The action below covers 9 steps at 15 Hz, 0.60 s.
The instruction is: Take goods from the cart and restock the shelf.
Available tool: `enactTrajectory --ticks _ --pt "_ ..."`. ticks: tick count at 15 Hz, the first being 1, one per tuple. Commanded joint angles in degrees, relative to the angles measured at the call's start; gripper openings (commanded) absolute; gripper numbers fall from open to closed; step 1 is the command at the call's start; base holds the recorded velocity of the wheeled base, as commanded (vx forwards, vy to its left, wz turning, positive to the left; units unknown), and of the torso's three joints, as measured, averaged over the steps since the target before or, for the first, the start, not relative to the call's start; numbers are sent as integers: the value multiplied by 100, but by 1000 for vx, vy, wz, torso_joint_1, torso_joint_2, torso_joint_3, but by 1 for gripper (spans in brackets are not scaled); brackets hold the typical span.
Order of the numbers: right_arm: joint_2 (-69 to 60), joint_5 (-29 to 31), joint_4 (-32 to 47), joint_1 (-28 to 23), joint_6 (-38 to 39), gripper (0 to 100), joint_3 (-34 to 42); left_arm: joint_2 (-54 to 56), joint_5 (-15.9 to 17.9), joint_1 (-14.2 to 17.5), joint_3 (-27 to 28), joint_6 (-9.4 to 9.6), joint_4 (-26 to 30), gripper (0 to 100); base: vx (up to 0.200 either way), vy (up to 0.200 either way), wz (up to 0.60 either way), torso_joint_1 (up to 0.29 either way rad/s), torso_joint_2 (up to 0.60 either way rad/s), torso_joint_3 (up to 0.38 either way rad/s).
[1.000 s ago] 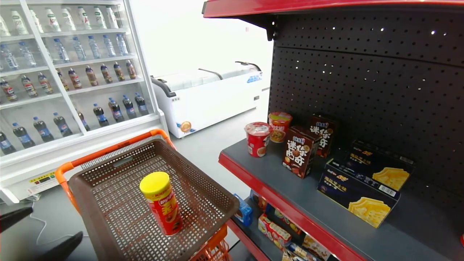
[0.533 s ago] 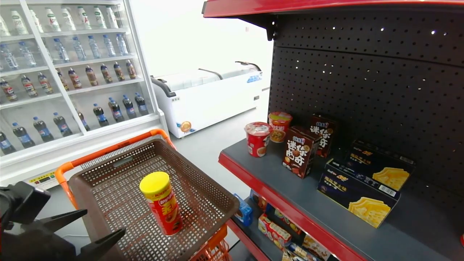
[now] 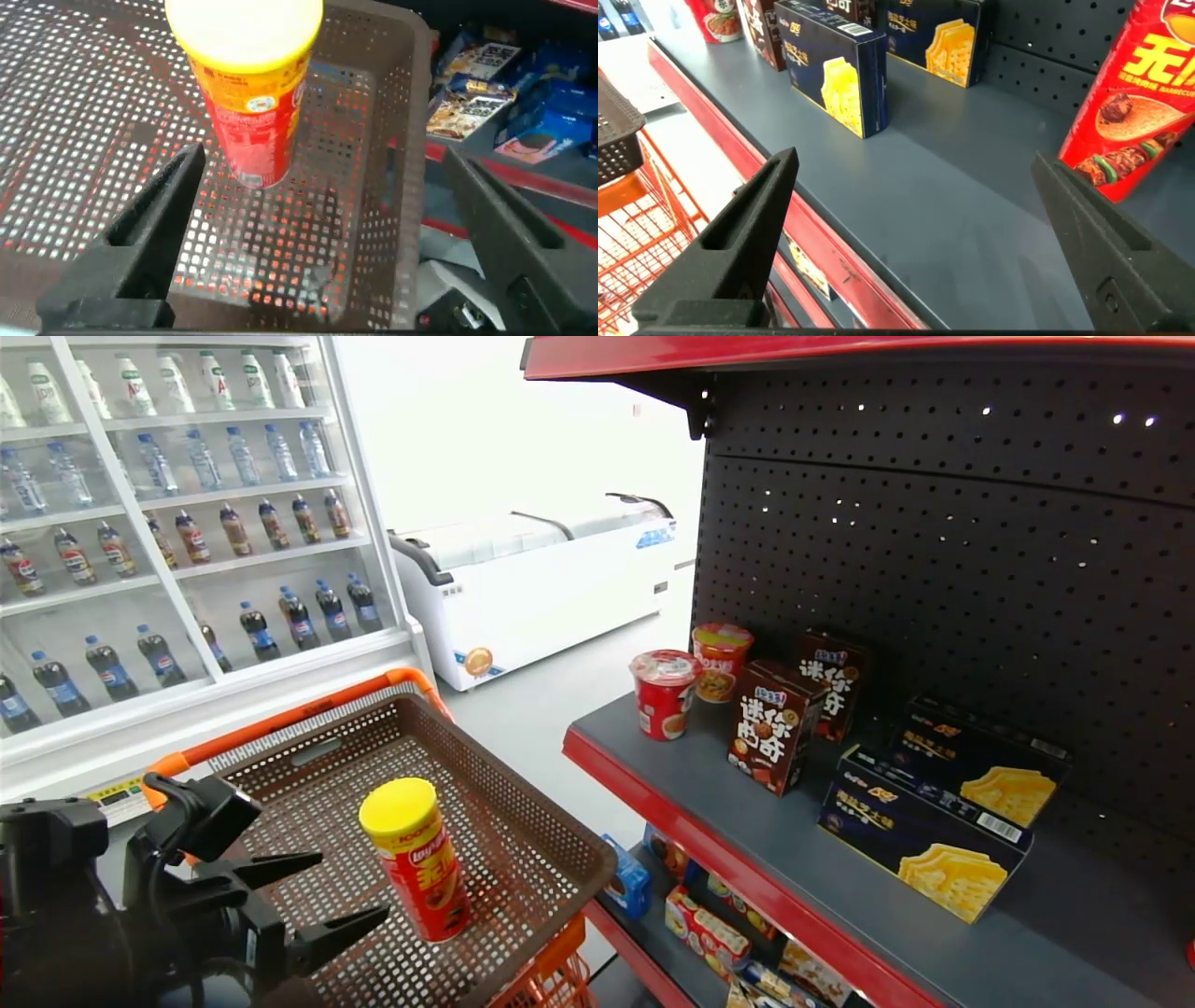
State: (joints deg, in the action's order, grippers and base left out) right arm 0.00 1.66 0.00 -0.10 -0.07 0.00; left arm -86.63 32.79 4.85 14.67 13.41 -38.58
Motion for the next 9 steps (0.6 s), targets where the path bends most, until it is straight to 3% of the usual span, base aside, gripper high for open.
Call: enactTrajectory --ticks 1,4,9 --pt "0 1 0 1 -1 100 0 -944 210 121 239 180 -246 100 0 0 0 0 0 0" --pt "0 1 0 1 -1 100 0 -1480 236 192 432 610 -413 100 0 0 0 0 0 0" --pt "0 1 0 1 -1 100 0 -2218 236 16 485 575 -1090 100 0 0 0 0 0 0"
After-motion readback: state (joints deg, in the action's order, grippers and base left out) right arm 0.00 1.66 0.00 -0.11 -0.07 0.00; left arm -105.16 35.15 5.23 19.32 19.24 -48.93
